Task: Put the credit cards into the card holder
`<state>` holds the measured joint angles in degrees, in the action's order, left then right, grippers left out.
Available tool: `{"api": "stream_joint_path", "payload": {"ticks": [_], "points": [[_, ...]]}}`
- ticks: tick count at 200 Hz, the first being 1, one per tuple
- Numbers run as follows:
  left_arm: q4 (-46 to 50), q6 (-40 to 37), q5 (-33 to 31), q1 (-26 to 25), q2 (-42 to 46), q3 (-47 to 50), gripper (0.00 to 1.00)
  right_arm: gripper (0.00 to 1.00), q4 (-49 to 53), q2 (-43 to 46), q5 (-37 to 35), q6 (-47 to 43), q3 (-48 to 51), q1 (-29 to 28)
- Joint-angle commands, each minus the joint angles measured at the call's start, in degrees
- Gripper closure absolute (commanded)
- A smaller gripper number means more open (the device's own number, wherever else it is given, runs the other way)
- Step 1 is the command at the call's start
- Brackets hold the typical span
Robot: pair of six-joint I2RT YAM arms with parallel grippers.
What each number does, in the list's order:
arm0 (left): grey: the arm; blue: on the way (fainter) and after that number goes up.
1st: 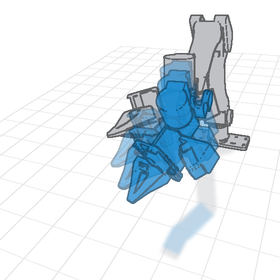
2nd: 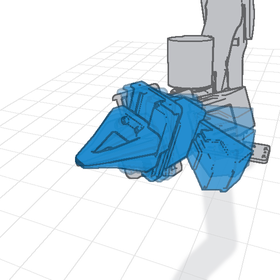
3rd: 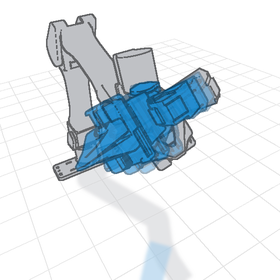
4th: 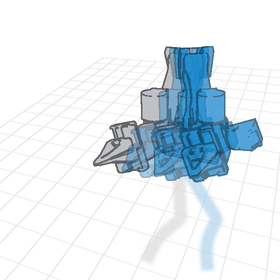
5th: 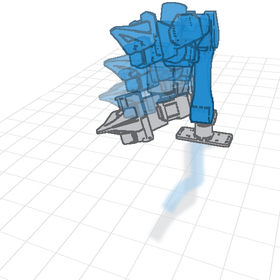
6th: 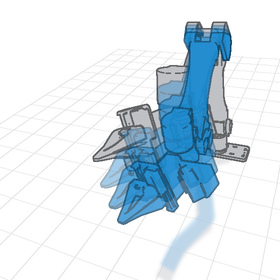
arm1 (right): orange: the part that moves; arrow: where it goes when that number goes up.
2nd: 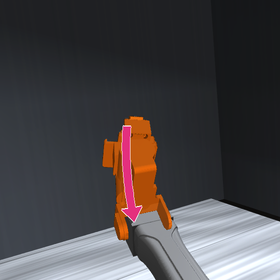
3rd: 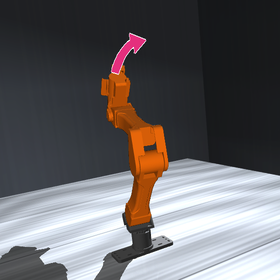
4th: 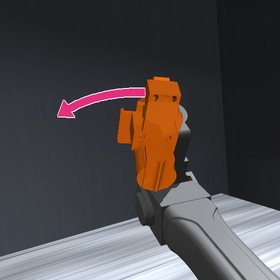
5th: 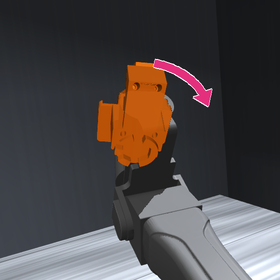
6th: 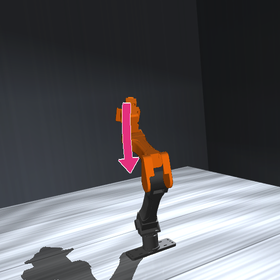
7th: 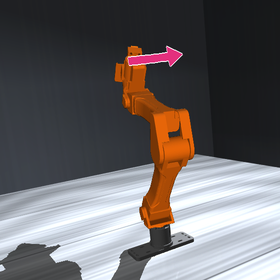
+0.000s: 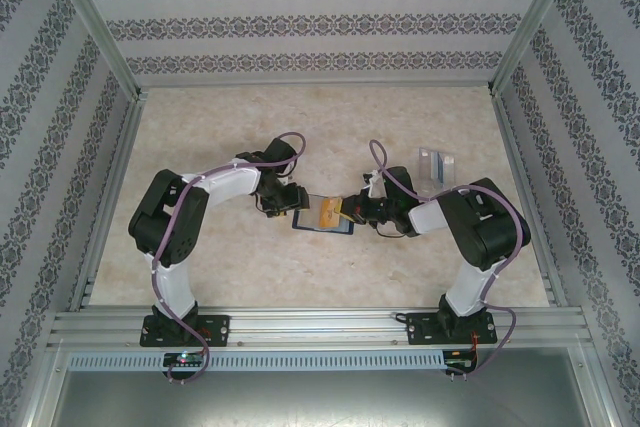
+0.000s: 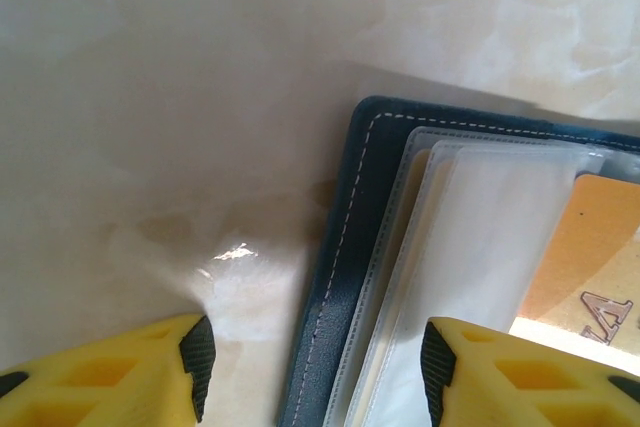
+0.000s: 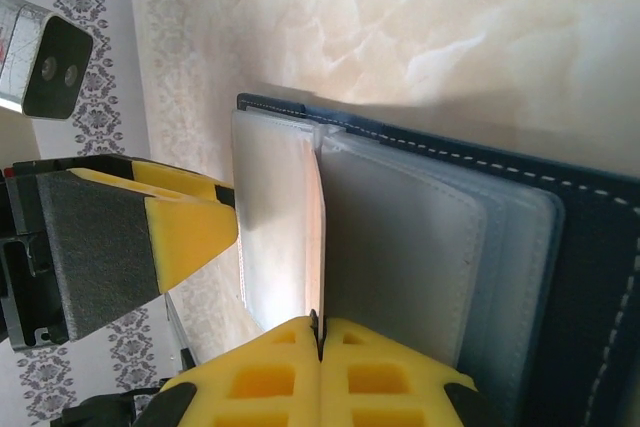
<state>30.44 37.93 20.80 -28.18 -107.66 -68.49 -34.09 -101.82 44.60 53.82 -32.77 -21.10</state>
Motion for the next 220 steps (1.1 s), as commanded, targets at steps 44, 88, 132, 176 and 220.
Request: {"api": "stream_joint_path", "payload": {"ticks": [44,88,132,176,220], "points": [[0.9,1.4,1.4,-1.3,-2.4,-0.3,0.50,1.00,-2.2,-1.7,0.0,0.0,-0.7,0.0],[1.1,1.4,1.4,-1.5,-2.3,0.1,0.52,1.00,-7.0,-3.9,-1.2,3.9,-1.3,-2.6],[1.3,1.5,1.2,-1.5,-2.1,0.5,0.55,1.00,-7.9,-4.8,-1.3,5.5,-1.9,-3.0],[3.1,1.5,-0.9,-1.5,-2.2,0.2,0.60,1.00,-11.5,-6.3,0.0,8.8,-3.0,-2.9],[3.9,1.0,-1.9,-1.4,-1.1,0.0,0.53,1.00,-13.2,-8.9,1.5,10.9,-5.6,-3.5]]}}
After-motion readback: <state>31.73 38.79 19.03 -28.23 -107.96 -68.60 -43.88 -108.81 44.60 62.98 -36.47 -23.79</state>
